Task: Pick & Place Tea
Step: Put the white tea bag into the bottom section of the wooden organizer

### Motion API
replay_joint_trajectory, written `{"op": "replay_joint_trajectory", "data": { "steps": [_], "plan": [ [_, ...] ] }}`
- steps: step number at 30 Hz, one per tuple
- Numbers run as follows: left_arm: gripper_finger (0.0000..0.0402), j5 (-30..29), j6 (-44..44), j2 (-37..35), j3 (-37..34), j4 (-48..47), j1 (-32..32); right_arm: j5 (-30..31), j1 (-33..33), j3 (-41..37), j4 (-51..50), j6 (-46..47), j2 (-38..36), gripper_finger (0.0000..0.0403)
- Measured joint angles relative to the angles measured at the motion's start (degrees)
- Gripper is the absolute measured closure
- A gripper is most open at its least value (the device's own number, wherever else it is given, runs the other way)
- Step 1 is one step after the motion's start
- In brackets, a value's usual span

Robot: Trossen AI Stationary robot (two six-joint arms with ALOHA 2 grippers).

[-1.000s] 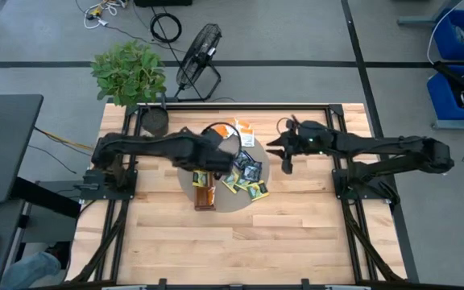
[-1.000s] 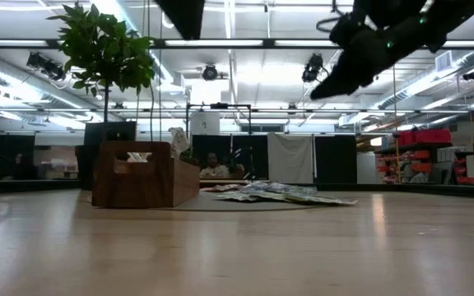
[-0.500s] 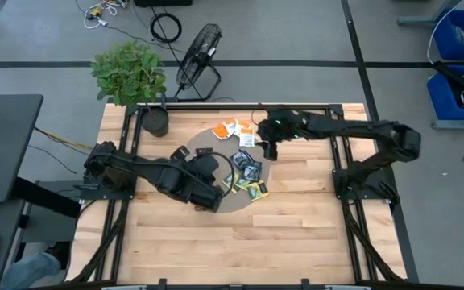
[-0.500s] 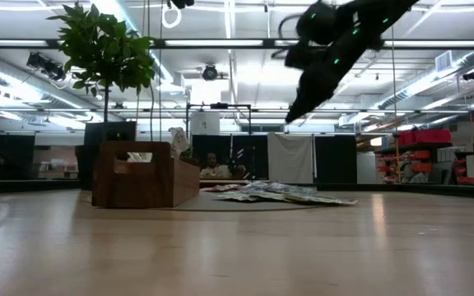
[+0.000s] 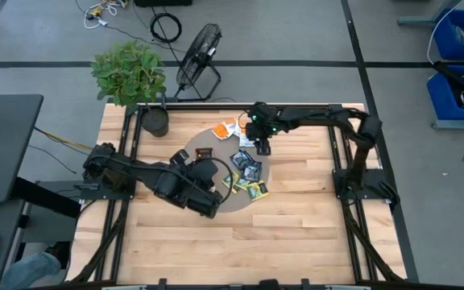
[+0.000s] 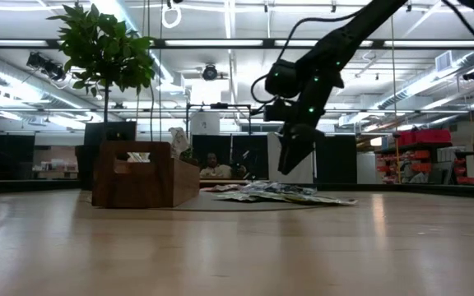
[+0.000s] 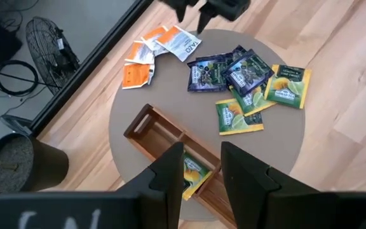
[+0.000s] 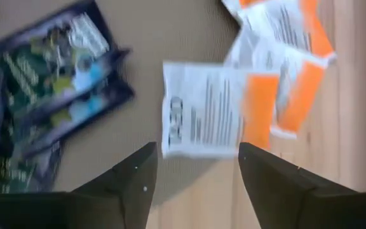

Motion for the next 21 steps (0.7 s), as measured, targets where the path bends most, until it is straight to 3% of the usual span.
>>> {"op": "replay_joint_trajectory", "data": {
  "steps": [10, 21],
  "plan": [
    [0.0291, -0.13, 0.0, 0.02, 0.0, -0.01, -0.02, -0.47, -0.53, 7.84, -0.17, -0.89, 7.63, 0.0169],
    [0.0291, -0.47, 0.0, 0.02, 0.0, -0.01, -0.02, -0.42, -1.22, 8.54, 0.09, -0.2, 12.07, 0.0178]
  ]
}}
